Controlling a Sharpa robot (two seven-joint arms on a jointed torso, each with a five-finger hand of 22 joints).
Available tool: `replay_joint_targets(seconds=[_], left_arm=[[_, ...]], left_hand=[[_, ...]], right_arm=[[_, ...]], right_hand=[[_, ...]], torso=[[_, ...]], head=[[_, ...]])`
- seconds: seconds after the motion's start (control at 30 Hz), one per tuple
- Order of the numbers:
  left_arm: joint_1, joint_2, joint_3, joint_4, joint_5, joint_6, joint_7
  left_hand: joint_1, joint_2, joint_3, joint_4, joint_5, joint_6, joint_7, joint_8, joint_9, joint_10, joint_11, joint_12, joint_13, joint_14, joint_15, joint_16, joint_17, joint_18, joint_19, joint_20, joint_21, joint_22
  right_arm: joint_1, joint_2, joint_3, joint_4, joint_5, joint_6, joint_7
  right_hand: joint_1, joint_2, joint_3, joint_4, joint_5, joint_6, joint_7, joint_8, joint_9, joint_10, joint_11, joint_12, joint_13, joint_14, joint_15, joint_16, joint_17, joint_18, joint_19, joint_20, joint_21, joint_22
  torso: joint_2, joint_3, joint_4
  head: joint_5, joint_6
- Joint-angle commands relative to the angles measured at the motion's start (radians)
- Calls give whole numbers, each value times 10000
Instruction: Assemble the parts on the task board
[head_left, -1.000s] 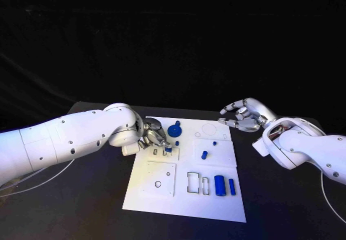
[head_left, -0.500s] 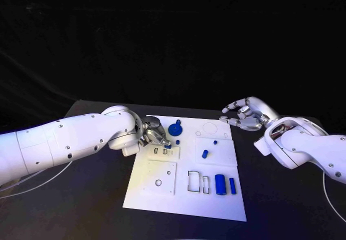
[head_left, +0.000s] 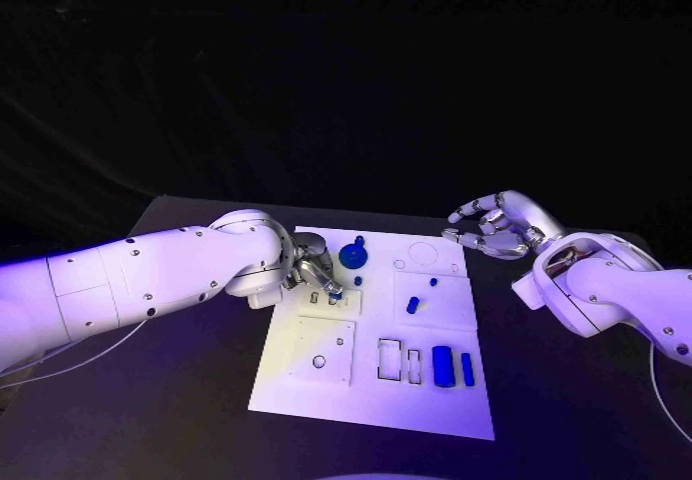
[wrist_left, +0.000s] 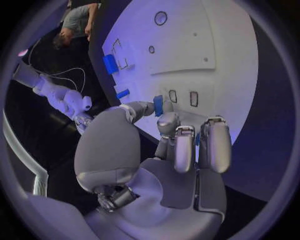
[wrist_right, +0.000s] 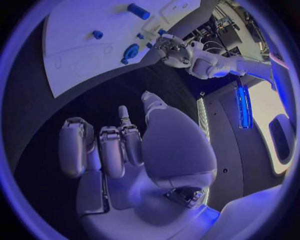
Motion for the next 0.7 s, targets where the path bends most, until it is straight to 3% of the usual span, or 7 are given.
replay_joint_targets(seconds=[0.03, 0.7], left_arm=[[-4, 76, -11, -25, -519, 441, -167], [-13, 270, -67, -299, -816, 499, -322]], left_hand=[[52, 39, 2051, -2142, 74, 54, 2, 36, 23, 58, -14, 46, 25, 1056, -76, 32, 2635, -180, 47, -15, 62, 19], [54, 42, 2056, -2157, 147, 86, -4, 38, 36, 113, -20, 105, 96, 1056, -81, 32, 2635, -177, 39, -11, 57, 3]], right_arm=[[-7, 7, 0, 14, -41, -56, 53], [-7, -5, 0, 23, -30, -140, 85]], right_hand=[[-76, -3, -60, -14, 44, -49, -8, 53, 4, 5, -81, -6, 1375, 817, -83, -35, 1621, 185, 18, -67, -37, 1045], [-161, -11, -89, -12, 136, -52, -13, 82, 6, -11, -84, -26, 1355, 814, -86, -42, 1605, 194, 0, -70, -78, 1022]], torso=[[-4, -5, -1], [-3, 4, 5]], head=[[30, -32], [77, -17]])
